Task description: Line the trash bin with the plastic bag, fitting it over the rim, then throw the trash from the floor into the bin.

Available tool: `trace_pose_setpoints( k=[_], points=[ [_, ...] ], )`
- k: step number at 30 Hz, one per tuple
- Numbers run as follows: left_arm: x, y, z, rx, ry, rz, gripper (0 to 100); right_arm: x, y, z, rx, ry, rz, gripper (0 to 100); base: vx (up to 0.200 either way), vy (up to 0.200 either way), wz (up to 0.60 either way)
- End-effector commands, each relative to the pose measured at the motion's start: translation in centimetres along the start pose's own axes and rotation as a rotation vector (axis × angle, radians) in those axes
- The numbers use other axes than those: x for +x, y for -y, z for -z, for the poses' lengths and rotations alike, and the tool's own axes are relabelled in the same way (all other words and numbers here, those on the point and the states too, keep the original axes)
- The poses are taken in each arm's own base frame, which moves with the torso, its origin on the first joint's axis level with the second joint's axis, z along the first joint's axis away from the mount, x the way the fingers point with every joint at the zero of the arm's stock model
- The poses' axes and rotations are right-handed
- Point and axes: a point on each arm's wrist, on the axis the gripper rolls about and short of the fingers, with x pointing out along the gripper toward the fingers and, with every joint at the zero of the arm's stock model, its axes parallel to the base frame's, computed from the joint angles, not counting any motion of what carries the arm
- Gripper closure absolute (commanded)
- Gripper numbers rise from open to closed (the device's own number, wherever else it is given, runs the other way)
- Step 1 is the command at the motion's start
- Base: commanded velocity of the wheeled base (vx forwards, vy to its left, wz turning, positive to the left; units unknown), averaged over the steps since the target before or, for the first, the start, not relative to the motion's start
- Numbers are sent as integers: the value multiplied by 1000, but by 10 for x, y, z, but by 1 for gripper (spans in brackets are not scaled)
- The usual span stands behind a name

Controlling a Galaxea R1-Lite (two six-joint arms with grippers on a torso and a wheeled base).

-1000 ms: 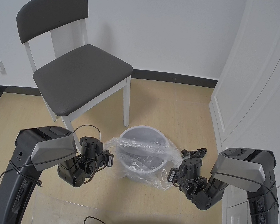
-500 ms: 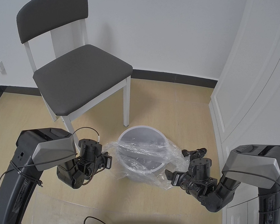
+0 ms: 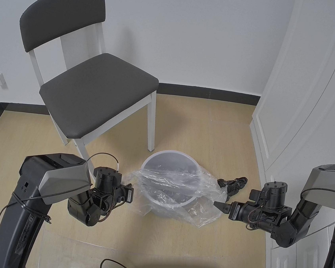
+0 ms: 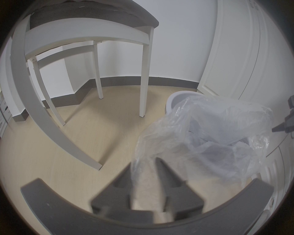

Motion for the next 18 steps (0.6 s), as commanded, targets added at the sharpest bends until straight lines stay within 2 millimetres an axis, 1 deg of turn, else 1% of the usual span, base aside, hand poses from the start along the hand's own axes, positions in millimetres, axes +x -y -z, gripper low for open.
trace_pose_setpoints(
  k=[1,3,6,9,10,11,12,14,18],
  points=[
    [-2,-1,3,2,-12,1,0,-2,-5,-14,-2,68,20,0,0,0,0],
    [-6,-5,6,2,-31,30,0,0,-10,-16,-9,102,69,0,0,0,0],
    [-14,-17,11,8,-29,101,0,-4,-17,-17,-22,116,74,0,0,0,0],
    [-21,-35,14,61,-5,156,0,-11,-27,-17,-38,117,55,0,0,0,0],
    [-21,-35,14,61,-5,156,0,-11,-27,-17,-38,117,55,0,0,0,0],
    [-23,-46,14,91,1,163,0,-14,-32,-16,-46,116,44,0,0,0,0],
    [-23,-48,15,99,1,164,0,-15,-34,-16,-48,114,40,0,0,0,0],
    [-24,-59,11,114,13,145,0,-16,-38,-13,-56,105,32,0,0,0,0],
    [-26,-73,-1,111,44,111,0,-18,-43,-12,-78,110,35,0,0,0,0]
  ],
)
